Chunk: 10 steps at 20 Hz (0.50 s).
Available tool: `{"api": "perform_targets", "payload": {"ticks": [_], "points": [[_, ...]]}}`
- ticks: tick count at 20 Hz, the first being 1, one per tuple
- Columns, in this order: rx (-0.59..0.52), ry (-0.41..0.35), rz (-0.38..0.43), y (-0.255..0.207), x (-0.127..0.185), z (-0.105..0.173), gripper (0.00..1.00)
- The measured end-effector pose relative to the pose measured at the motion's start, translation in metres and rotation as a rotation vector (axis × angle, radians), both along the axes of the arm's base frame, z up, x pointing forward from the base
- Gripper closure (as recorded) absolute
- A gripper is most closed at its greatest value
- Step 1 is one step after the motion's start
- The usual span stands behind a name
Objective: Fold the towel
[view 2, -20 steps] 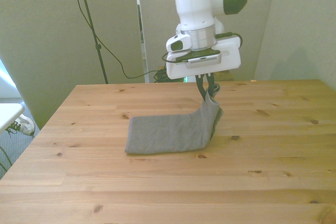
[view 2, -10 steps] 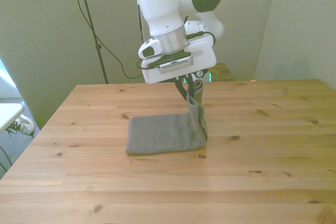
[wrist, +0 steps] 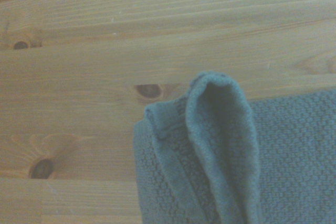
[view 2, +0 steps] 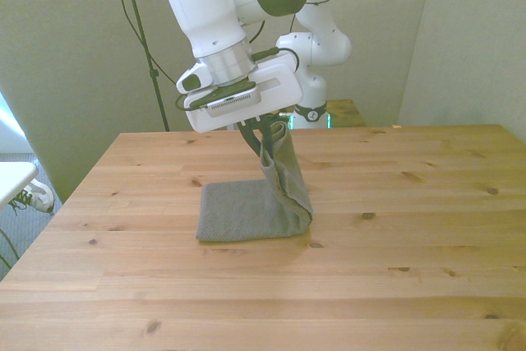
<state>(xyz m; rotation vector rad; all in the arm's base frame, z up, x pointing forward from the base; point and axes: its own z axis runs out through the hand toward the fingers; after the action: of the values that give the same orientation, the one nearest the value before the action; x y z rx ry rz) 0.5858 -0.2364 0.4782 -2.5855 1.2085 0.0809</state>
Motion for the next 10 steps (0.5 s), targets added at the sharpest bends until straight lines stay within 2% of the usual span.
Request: {"api": "perform_targets", "payload": {"ticks": [2,3,10], "points": [[0.0,0.005,-0.019,-0.014,-0.005,-0.001,1.0],[-0.002,0.005,-0.029,-0.022,-0.007,0.0,0.0],[-0.014,0.008,-0.075,-0.051,-0.012,-0.004,0.0]]}}
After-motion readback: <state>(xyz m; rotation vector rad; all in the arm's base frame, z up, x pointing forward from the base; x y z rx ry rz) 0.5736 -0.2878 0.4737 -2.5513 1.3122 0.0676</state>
